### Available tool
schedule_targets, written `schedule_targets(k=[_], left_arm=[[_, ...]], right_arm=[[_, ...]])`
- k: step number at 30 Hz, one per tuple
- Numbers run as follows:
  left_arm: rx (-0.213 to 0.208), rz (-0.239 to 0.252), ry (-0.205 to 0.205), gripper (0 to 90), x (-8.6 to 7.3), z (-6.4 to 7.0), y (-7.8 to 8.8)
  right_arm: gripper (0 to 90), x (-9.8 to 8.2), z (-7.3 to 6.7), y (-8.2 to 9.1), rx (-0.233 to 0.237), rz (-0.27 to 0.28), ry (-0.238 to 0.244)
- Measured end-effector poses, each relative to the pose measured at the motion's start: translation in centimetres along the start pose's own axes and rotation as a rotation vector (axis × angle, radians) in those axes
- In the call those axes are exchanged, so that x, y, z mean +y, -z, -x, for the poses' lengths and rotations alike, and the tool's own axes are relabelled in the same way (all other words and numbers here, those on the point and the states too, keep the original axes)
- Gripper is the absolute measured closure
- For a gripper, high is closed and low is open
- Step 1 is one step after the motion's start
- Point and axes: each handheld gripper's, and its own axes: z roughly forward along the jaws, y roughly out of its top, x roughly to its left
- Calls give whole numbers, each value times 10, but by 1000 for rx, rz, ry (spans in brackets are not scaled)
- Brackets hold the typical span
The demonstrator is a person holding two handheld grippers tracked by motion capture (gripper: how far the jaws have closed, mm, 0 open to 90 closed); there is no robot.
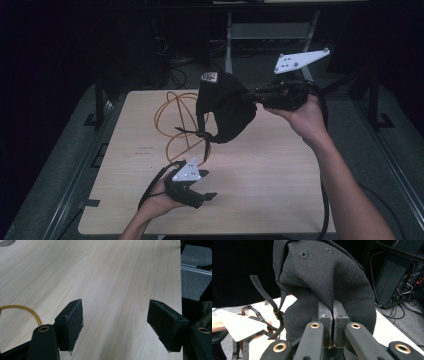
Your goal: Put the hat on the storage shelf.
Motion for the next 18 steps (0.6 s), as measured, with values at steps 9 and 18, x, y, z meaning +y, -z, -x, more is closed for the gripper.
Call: schedule_targets(k=[9, 18], left_arm=[[4, 1, 5, 286, 0, 0, 2], [5, 3, 0, 287, -1, -1, 2]], right_arm=[[877, 13, 2, -16, 19, -7, 2], [877, 33, 2, -44, 54, -28, 14]])
